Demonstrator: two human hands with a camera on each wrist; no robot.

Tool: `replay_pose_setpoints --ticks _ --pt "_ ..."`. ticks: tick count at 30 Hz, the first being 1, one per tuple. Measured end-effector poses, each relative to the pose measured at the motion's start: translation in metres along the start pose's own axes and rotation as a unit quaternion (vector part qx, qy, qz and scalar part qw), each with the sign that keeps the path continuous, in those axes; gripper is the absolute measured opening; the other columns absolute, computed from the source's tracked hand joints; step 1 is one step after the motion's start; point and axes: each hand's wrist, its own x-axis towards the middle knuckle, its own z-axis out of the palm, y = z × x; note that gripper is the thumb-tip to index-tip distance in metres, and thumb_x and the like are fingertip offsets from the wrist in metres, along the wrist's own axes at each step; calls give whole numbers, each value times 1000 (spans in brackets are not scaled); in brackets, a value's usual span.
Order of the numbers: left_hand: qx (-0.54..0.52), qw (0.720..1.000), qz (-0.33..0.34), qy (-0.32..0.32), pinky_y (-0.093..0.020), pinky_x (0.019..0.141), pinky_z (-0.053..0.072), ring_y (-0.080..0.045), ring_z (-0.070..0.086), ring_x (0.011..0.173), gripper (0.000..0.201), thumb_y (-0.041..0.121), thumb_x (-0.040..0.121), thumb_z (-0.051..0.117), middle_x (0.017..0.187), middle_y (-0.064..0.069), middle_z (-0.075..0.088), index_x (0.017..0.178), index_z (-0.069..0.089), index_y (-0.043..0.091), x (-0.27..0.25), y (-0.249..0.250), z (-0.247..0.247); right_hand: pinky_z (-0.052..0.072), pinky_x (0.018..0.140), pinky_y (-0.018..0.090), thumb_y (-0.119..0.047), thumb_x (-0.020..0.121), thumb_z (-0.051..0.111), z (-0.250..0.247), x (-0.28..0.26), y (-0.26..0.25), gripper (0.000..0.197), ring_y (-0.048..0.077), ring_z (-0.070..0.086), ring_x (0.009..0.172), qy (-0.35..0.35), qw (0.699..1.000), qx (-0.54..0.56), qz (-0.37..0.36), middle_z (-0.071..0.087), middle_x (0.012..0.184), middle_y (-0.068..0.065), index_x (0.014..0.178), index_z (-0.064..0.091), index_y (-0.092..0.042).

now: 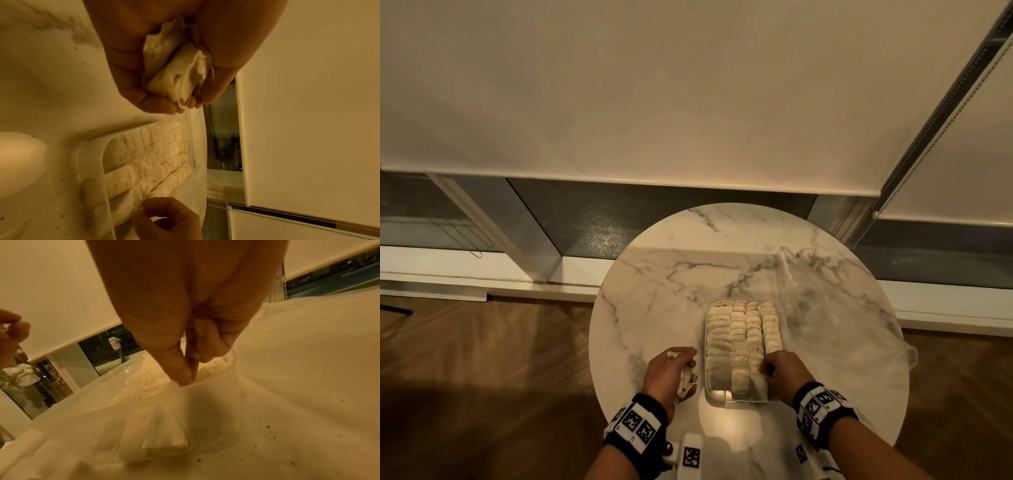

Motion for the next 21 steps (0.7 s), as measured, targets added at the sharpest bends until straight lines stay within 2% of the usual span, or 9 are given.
replay_pose_setpoints --ticks 4,8,11,14,16,18,21 --pt "4 1000 -2 4 -21 40 35 -18 42 38 12 9 86 68 51 -7 49 86 59 1 -2 0 3 49 88 22 -10 87 58 -2 -2 -1 22 17 61 98 20 1000 -2 -20 65 110 2 101 71 -22" --pt "-18 999 -15 -22 -21 42 38 -19 47 42 12 13 88 65 59 -9 54 89 62 2 -10 2 11 51 85 22 -23 92 56 -1 -7 0 20 12 59 91 -6 1000 -10 -26 65 110 -4 107 68 -29" --pt "-75 993 -69 -64 -24 51 47 -18 57 55 12 20 87 64 71 -3 61 91 66 9 -17 5 17 55 85 25 -25 93 54 -5 -10 -2 21 14 64 92 -16 1000 9 -26 67 111 -4 109 67 -31" --pt "-160 971 -125 -126 -30 63 50 -21 59 68 19 27 83 64 80 -4 62 91 68 11 -22 9 21 56 82 28 -26 92 57 -19 -14 -14 18 10 64 84 12 996 73 -57 69 101 -7 104 70 -31" --pt "-215 953 -144 -157 -34 69 51 -26 61 76 24 29 83 62 87 -8 64 95 68 9 -25 11 23 55 81 31 -29 90 63 -33 -19 -27 12 4 62 77 41 983 146 -105 70 93 -12 99 71 -32" --pt "-259 935 -153 -188 -38 73 52 -31 62 82 30 29 85 57 96 -12 64 102 68 7 -30 15 26 55 78 32 -31 89 68 -50 -27 -43 8 7 63 76 64 961 227 -146 70 89 -13 96 71 -33" --pt "-291 917 -153 -224 -43 79 54 -37 63 93 38 28 86 51 111 -19 63 111 67 5 -37 21 30 52 75 24 -30 87 71 -77 -41 -68 9 7 60 78 84 930 294 -203 69 89 -16 95 73 -33"
